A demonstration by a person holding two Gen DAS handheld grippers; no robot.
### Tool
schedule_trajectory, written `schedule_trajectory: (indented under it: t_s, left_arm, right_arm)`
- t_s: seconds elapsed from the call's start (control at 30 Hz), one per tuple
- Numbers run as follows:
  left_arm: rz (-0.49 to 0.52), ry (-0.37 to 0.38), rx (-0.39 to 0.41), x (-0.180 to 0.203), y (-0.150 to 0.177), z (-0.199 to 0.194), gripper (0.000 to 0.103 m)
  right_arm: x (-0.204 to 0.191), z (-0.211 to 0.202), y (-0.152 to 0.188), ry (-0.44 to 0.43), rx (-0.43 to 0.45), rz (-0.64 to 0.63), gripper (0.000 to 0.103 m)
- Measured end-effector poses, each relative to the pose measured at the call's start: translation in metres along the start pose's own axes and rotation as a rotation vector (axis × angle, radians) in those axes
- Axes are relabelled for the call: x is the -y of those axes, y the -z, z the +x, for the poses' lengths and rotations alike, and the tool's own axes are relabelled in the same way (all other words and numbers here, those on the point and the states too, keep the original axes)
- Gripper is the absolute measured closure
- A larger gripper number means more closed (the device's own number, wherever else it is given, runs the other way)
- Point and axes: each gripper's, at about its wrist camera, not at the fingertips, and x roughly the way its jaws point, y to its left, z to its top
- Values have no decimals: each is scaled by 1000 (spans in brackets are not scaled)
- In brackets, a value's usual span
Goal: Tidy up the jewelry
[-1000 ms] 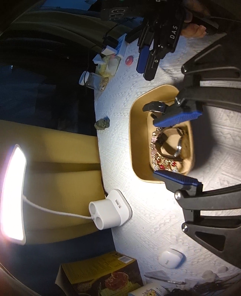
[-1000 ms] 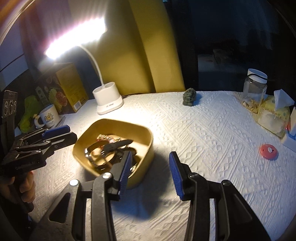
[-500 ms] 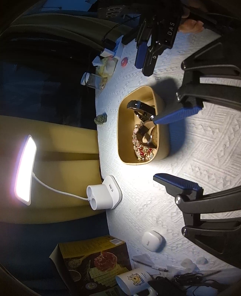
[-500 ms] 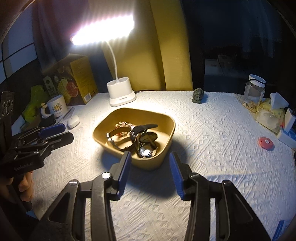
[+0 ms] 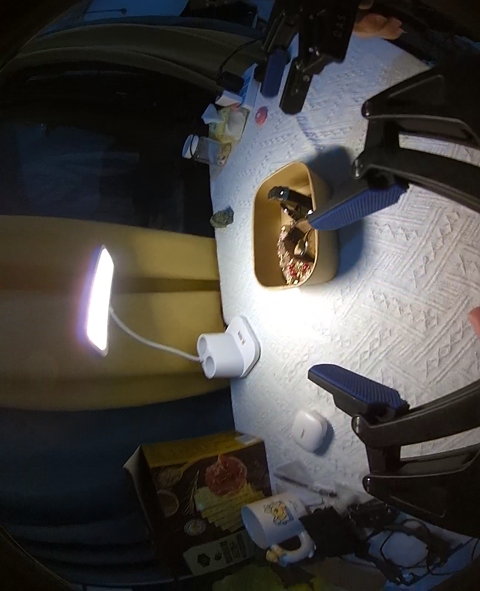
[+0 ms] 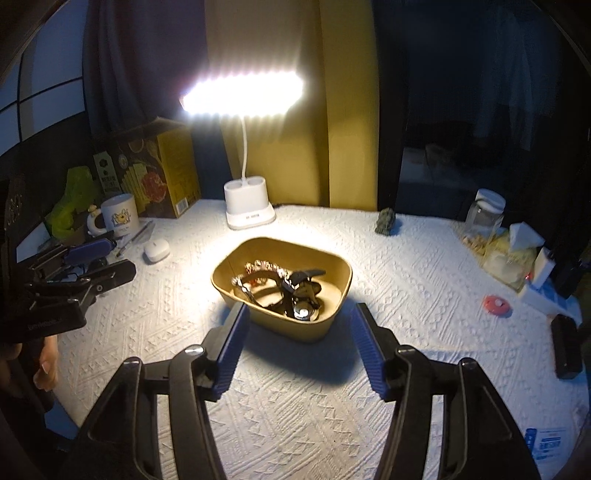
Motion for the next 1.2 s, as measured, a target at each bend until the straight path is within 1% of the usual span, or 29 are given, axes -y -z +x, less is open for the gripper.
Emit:
schedule_trajectory:
  t_s: [0.07,0.17,0.3,0.4,0.5,1.2]
  left_arm:
    - [-4,-8,25,-3,-2,-8,24]
    - [-22,11,56,-7,-4,-19,21]
    - [-29,14,85,-10,-3,-28,19]
    - [-32,19,89,-10,-3,-31,19]
    - [-26,7,97,-8,-1,-34,19]
    - [-18,36,119,7,1,-45,19]
  right_arm:
    - [-3,-9,-3,7,19,-5,46]
    - [-6,-20,-5,20,40,-10,43]
    - [-7,-29,-4,31,51,-10,42]
    - [-7,-32,-2,33,52,-10,42]
    - [-6,-35,0,33,54,-8,42]
    - [5,-40,10,33,59,6,41]
